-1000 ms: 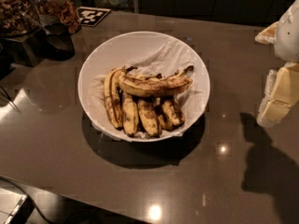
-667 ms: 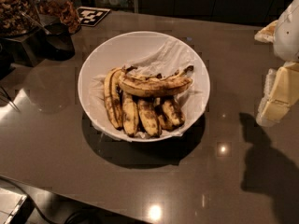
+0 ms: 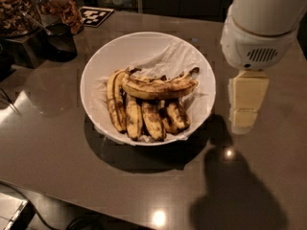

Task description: Pick banana from white bowl

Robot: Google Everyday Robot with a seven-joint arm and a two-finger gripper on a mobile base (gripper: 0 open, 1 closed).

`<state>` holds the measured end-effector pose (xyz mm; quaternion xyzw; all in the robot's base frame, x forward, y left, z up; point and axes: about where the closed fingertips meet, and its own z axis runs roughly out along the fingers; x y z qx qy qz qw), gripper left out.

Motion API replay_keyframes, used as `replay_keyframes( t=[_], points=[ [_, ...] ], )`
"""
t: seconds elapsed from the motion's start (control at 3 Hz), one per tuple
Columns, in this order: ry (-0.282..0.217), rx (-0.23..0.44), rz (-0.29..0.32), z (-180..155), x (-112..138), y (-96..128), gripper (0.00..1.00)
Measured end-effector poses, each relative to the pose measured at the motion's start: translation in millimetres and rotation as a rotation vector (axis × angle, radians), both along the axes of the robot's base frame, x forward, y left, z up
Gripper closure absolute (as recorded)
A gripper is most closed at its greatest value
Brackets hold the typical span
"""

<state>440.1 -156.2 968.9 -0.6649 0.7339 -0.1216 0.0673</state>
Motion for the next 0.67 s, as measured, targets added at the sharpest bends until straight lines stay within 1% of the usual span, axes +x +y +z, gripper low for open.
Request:
replay_keyframes(
  t=[0.33,0.67],
  points=[
    [0.013,-0.094,0.080,-3.6,3.8,38.5,0.00],
    [-0.021,-0.082,0.093,2.3,8.3,45.2,0.00]
  ],
)
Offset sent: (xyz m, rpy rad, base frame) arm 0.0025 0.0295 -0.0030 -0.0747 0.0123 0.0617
